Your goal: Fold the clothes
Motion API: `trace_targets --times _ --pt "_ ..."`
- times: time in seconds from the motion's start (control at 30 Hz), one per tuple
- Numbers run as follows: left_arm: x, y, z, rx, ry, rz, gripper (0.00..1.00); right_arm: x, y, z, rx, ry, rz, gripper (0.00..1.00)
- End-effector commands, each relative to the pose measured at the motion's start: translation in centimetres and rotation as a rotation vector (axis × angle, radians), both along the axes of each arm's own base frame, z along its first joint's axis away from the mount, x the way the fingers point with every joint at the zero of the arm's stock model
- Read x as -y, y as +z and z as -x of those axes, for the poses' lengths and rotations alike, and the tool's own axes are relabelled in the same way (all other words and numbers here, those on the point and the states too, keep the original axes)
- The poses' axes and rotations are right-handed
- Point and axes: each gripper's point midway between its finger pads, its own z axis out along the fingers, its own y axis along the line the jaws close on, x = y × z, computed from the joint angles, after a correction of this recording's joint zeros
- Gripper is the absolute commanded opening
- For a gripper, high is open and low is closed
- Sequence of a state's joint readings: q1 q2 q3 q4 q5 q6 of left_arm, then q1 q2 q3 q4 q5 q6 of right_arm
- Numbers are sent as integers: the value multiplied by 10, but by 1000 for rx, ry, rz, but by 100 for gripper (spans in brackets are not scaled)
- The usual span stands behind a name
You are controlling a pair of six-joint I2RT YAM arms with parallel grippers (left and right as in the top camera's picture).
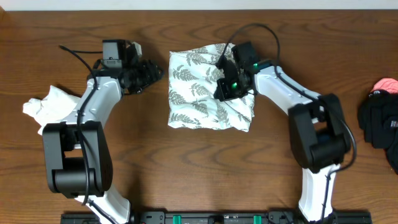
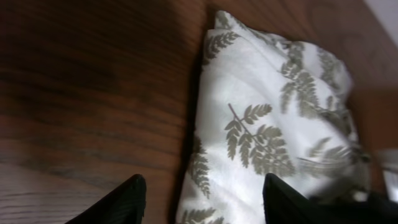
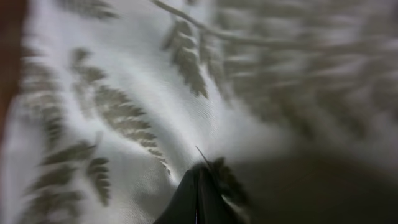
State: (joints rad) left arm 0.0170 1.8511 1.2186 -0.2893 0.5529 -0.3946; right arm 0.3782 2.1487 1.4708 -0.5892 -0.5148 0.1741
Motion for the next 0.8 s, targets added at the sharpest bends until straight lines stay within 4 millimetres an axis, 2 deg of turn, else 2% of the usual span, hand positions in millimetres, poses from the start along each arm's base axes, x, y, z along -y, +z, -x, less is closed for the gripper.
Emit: trace_targets --times 0.0,0.13,0.5,0.77 --pt "18 -9 7 -45 -57 113 63 0 -24 9 -111 -64 10 1" --pt "28 -21 6 -58 -93 179 63 0 -26 10 -99 -41 12 1" --pt "34 -76 5 -158 -65 228 65 1 -24 9 -83 -23 11 1" --pt "71 -76 19 -191 -166 309 65 1 -25 8 -77 -21 18 1"
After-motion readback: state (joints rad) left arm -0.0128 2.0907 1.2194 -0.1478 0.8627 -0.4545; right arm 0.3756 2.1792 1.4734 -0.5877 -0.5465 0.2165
